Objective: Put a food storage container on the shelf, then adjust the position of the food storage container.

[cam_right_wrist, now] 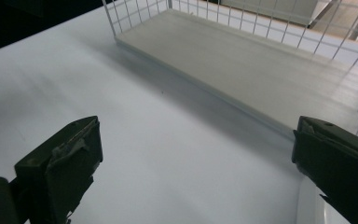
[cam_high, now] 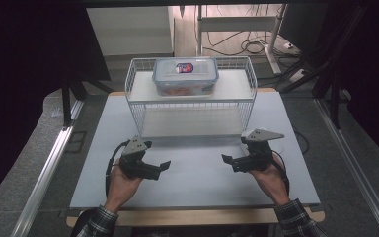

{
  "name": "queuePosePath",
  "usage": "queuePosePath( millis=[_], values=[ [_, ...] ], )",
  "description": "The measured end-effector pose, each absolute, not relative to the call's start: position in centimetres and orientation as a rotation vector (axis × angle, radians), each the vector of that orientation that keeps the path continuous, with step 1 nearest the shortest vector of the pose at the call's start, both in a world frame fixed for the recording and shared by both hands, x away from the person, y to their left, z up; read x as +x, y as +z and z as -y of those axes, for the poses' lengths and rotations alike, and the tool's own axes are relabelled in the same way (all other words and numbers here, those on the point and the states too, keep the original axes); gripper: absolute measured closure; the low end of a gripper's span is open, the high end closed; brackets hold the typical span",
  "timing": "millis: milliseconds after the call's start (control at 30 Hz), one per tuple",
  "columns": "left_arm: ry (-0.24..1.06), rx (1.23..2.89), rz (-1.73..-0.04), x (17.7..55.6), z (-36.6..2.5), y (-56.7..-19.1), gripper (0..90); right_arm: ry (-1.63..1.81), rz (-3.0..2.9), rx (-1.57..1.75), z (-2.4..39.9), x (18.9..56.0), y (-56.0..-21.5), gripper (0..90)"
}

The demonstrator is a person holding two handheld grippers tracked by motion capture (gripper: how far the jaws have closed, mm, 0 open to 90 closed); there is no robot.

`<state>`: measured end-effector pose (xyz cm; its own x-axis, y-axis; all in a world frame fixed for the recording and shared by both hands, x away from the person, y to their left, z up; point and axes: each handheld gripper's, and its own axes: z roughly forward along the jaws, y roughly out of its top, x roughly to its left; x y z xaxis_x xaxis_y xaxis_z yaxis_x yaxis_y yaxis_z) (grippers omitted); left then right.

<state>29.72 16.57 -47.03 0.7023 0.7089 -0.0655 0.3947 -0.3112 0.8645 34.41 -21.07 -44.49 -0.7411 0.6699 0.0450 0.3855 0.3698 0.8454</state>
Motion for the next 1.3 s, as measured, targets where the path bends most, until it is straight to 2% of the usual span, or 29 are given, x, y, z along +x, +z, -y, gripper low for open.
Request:
queuePosePath(
  millis=[333, 767, 900, 1100, 1300],
  values=[
    [0.448, 1.959, -0.848, 27.8, -16.9, -50.0, 0.5, 1.288, -2.347, 0.962, 21.7, 32.8, -47.2, 2.0],
    [0.455, 1.983, -0.86, 28.1, -17.1, -50.7, 0.5, 1.178, -2.35, 1.092, 22.4, 33.7, -48.7, 0.2],
    [0.442, 1.996, -0.873, 28.3, -17.0, -51.1, 0.8, 1.167, -2.342, 1.162, 23.2, 33.9, -48.0, 17.0],
    [0.449, 2.028, -0.863, 28.3, -16.4, -51.3, 0.9, 1.16, -2.286, 1.163, 24.7, 34.3, -46.7, 52.1],
    [0.447, 2.044, -0.86, 28.4, -16.3, -51.5, 1.0, 1.118, -2.298, 1.133, 26.2, 35.1, -46.4, 76.9]
  ],
)
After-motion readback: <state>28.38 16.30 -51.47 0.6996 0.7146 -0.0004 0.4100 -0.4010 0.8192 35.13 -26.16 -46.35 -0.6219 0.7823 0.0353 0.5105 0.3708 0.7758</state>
